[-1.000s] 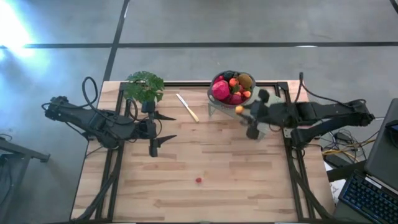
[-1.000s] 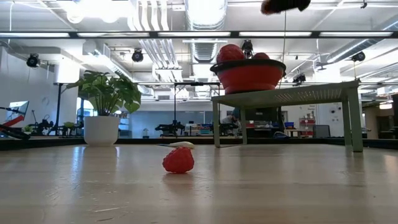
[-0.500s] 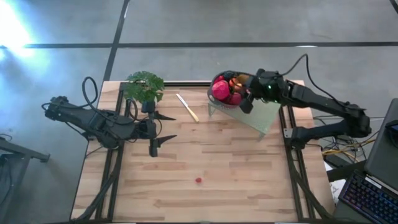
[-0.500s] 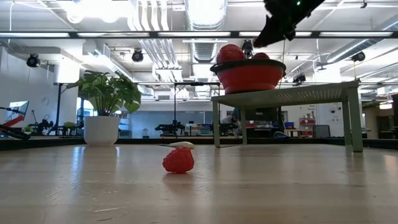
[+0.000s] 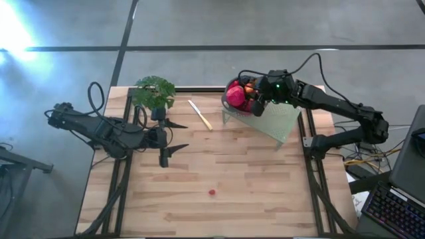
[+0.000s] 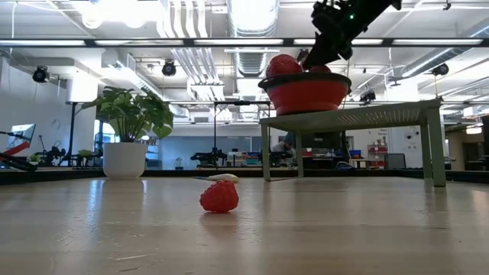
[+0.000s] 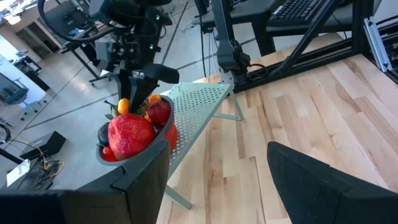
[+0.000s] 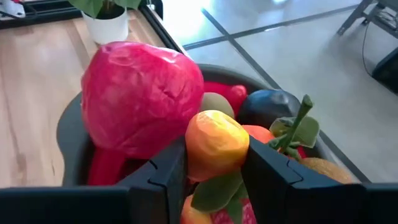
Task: Pick & Place Fruit
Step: Put the orange pear into the red gray colander on the shelf
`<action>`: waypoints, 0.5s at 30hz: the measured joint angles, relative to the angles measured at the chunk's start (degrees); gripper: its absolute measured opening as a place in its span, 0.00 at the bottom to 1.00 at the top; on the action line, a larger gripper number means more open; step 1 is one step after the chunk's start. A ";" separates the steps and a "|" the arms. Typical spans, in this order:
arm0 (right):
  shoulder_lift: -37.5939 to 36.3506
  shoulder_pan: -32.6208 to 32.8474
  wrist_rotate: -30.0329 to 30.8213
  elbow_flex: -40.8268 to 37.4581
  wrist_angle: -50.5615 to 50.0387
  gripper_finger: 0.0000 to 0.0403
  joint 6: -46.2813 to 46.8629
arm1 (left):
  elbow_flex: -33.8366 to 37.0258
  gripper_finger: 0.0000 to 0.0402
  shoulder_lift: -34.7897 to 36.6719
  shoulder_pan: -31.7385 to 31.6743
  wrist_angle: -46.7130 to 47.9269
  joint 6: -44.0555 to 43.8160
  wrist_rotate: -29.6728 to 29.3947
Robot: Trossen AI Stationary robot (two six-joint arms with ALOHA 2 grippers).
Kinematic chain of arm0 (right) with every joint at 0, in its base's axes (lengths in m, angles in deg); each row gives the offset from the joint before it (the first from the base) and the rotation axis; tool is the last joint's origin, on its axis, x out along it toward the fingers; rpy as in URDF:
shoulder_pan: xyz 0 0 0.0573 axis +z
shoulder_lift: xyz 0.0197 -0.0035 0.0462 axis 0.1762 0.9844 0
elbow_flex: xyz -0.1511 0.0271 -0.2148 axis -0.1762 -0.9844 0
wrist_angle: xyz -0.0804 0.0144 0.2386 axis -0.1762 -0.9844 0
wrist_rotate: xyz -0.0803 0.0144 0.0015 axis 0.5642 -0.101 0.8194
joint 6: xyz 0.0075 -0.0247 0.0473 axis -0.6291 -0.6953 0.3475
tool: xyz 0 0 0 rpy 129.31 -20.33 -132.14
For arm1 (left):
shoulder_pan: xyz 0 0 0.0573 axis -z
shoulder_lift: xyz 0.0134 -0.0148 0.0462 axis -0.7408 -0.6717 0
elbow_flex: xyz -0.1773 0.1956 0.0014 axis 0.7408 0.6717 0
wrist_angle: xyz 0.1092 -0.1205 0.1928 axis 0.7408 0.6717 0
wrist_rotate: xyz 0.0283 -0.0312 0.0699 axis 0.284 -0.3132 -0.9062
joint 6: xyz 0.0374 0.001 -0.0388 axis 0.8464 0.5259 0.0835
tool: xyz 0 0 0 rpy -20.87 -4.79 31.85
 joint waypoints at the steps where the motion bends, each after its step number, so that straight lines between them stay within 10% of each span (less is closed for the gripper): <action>1: 0.35 0.00 0.02 0.22 -0.06 0.32 0.00 | 0.00 0.68 0.00 0.00 0.02 -0.01 0.00; 15: 0.44 -0.22 0.13 1.10 -0.06 0.45 0.66 | 0.00 0.68 0.00 0.00 0.00 0.00 0.00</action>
